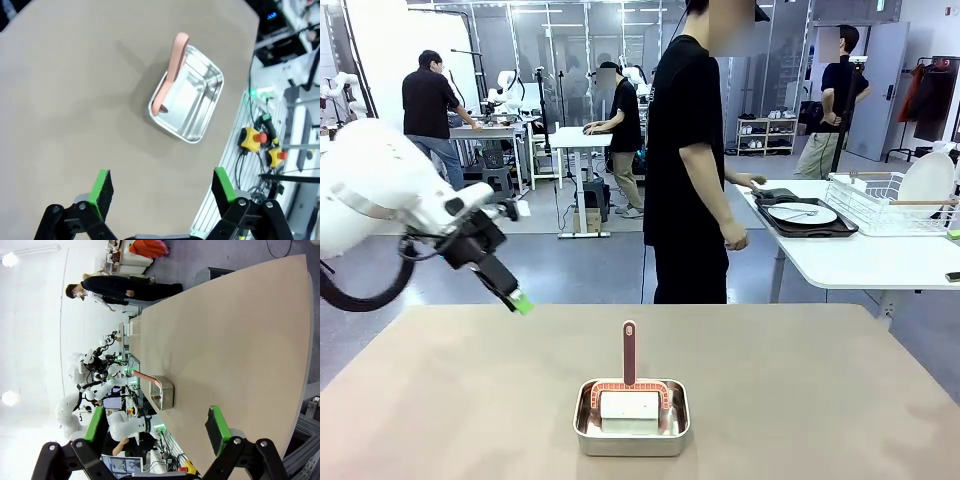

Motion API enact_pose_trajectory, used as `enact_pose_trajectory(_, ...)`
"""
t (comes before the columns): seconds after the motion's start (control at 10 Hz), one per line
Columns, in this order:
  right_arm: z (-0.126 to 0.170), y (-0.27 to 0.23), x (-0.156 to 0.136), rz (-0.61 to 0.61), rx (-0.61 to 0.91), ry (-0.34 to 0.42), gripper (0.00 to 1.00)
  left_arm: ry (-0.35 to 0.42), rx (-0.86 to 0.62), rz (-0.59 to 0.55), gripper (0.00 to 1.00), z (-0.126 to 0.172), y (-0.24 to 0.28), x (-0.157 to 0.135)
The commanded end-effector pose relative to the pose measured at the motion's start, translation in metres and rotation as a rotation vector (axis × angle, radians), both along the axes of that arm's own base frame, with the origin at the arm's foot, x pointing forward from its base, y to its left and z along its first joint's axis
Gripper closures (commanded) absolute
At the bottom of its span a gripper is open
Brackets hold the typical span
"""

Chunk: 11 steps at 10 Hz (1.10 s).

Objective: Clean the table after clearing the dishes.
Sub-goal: When the right (or left) Handle tray is removed, use the right hand (or left hand) to clean the right (or left) side of the table with the Lint Roller.

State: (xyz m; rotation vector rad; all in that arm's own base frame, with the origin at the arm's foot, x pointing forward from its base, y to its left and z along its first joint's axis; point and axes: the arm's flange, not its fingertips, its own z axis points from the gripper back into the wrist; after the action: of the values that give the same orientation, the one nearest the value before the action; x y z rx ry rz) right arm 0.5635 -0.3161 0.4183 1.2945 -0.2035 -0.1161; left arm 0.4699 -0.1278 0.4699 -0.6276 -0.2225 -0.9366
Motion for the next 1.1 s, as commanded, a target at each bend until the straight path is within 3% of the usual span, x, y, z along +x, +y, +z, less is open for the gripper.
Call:
enact_pose_trajectory(0.0,0.002,0.001,-0.001,-0.001,-0.001,-0.003,0.0,0.006,0.074,-0.041,0.0,-0.003,-0.027,0.016)
enact_pose_trajectory(0.2,0.002,0.001,-0.001,-0.001,-0.001,-0.003,0.0,0.052,0.043,-0.072,0.0,-0.002,-0.041,0.009)
enact_pose_trajectory(0.3,0.002,0.001,-0.001,-0.001,-0.001,-0.003,0.0,0.021,0.038,-0.069,0.0,-0.014,-0.039,0.006)
enact_pose_trajectory(0.9,0.002,0.001,-0.001,-0.001,-0.001,-0.003,0.0,0.03,0.037,-0.068,0.0,-0.014,-0.041,0.01)
enact_pose_trajectory(1.0,0.002,0.001,-0.001,-0.001,-0.001,-0.003,0.0,-0.019,0.088,-0.134,0.0,-0.01,-0.053,0.017)
